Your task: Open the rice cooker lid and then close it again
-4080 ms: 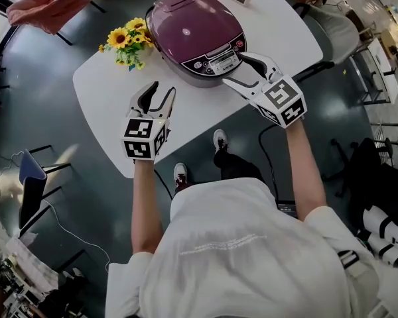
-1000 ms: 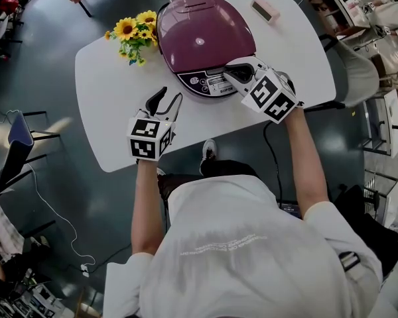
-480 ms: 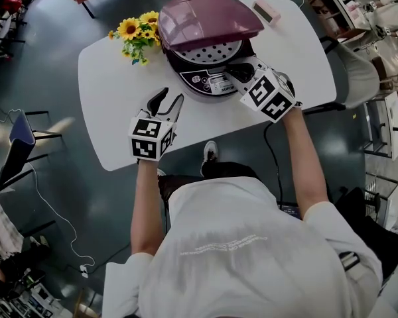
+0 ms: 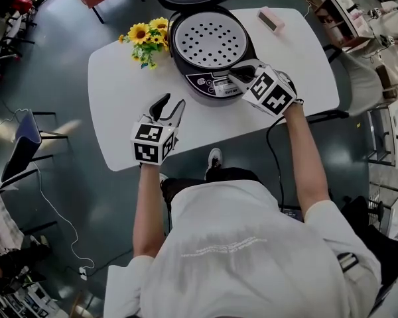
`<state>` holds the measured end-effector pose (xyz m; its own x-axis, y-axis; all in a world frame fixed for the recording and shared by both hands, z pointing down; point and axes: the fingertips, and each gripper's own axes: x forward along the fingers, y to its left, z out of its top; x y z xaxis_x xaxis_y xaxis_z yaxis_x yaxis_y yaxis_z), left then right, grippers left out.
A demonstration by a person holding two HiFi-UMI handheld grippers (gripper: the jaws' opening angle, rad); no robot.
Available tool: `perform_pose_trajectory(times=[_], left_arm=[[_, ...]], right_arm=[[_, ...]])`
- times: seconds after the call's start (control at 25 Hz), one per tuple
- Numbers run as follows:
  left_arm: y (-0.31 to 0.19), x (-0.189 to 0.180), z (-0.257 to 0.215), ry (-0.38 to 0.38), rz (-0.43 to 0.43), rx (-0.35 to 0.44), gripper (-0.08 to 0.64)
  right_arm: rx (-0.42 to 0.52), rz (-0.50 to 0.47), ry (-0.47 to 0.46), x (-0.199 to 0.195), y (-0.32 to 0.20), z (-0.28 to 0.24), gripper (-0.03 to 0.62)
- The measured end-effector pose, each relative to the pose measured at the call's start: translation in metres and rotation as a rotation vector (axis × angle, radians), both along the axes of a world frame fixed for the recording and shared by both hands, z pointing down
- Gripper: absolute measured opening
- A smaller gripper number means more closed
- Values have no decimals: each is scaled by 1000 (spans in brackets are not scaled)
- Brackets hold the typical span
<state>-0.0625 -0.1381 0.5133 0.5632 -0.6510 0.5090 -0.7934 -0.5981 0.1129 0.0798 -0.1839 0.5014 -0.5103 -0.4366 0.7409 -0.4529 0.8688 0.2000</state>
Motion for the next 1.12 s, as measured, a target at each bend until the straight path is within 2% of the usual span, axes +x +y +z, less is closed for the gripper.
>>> perform_pose_trajectory(times=[0.28, 0.48, 0.6, 0.84, 0.96, 1.12], left_arm=[[-5, -2, -11, -7, 2, 33, 183], [-10, -5, -26, -16, 3, 65, 183], [-15, -8, -37, -19, -3, 93, 183], [-30, -17, -71, -65, -27, 204, 183], [-35, -17, -97, -39, -39, 262, 183], [-36, -16, -124, -18, -39, 319, 183]], right_arm=[[34, 63, -152, 3, -8, -4, 51], [-36, 172, -340, 10, -11, -7, 57], [-41, 230, -410, 14, -13, -12, 93], [79, 287, -479, 23, -17, -48, 143], [149, 333, -524, 33, -18, -72, 174], [225, 362, -559, 47, -14, -100, 176]])
